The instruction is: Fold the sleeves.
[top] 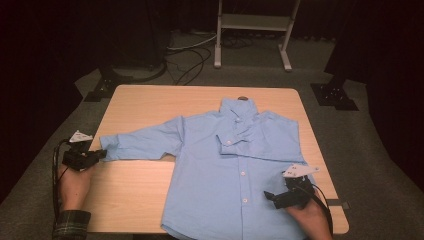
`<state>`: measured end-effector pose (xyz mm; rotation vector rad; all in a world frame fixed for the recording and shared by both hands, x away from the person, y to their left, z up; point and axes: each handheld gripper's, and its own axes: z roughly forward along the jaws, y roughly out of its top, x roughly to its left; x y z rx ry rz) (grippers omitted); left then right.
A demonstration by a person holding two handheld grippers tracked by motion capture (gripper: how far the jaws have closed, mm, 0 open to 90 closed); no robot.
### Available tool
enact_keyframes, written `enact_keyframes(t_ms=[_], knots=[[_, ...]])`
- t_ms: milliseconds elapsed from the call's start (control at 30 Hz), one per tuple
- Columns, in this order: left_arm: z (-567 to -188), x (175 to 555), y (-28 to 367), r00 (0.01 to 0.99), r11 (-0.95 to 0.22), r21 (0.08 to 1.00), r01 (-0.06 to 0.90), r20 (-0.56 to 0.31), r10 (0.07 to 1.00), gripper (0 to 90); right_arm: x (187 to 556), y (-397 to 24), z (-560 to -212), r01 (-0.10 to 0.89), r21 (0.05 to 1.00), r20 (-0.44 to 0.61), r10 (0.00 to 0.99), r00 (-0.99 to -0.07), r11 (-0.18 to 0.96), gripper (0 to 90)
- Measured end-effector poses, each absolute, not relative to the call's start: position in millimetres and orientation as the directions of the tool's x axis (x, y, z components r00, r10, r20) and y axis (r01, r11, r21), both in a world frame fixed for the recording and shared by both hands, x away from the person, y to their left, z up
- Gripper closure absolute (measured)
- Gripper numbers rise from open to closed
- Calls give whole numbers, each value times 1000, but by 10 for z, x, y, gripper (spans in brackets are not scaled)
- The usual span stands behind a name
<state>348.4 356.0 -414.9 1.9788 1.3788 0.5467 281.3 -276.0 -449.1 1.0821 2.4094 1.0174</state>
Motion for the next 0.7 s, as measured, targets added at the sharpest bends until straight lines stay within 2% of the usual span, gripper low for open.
enact_keyframes(t_ms=[267, 700], knots=[[-4051, 3467, 3471, 390, -239, 741, 627, -33, 920, 883, 2813, -2760, -4491, 525, 715, 7, 745, -666, 462, 0], [-3882, 3537, 3048, 502, -321, 768, 554, -1, 865, 885, 2821, -2763, -4490, 523, 714, 8, 742, -671, 466, 0]])
